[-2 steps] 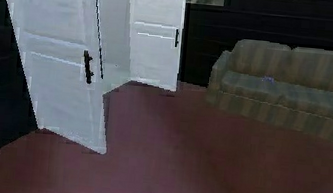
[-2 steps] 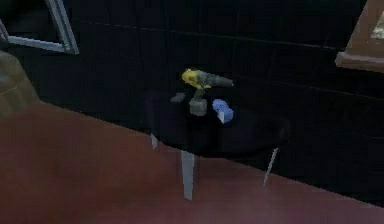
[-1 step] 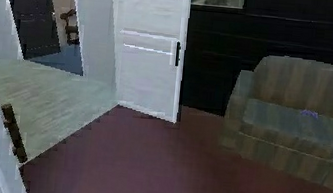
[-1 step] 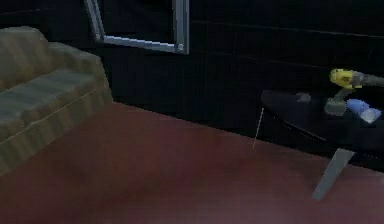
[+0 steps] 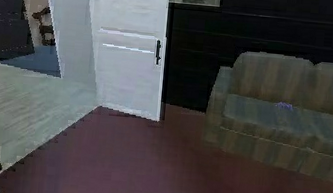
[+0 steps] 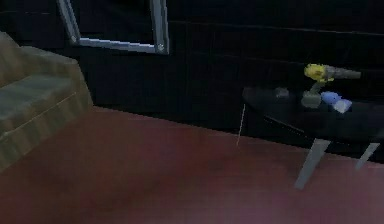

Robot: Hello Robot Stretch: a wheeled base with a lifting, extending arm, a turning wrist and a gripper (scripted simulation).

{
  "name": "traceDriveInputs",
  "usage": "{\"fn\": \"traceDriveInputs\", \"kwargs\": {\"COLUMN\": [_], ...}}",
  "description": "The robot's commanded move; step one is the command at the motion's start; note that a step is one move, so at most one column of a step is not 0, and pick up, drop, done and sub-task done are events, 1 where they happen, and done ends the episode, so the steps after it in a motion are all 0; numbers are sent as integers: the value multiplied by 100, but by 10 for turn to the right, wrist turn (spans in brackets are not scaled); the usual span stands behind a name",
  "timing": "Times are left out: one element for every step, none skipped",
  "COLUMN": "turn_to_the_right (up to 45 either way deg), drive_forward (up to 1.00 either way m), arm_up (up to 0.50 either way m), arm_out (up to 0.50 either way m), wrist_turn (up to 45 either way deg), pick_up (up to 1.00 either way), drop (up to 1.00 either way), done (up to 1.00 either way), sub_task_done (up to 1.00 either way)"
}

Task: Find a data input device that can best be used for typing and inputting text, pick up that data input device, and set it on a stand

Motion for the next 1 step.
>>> {"fn": "traceDriveInputs", "kwargs": {"turn_to_the_right": [0], "drive_forward": [65], "arm_up": [0], "arm_out": [0], "wrist_turn": [0], "pick_up": [0], "drop": [0], "done": [0], "sub_task_done": [0]}}
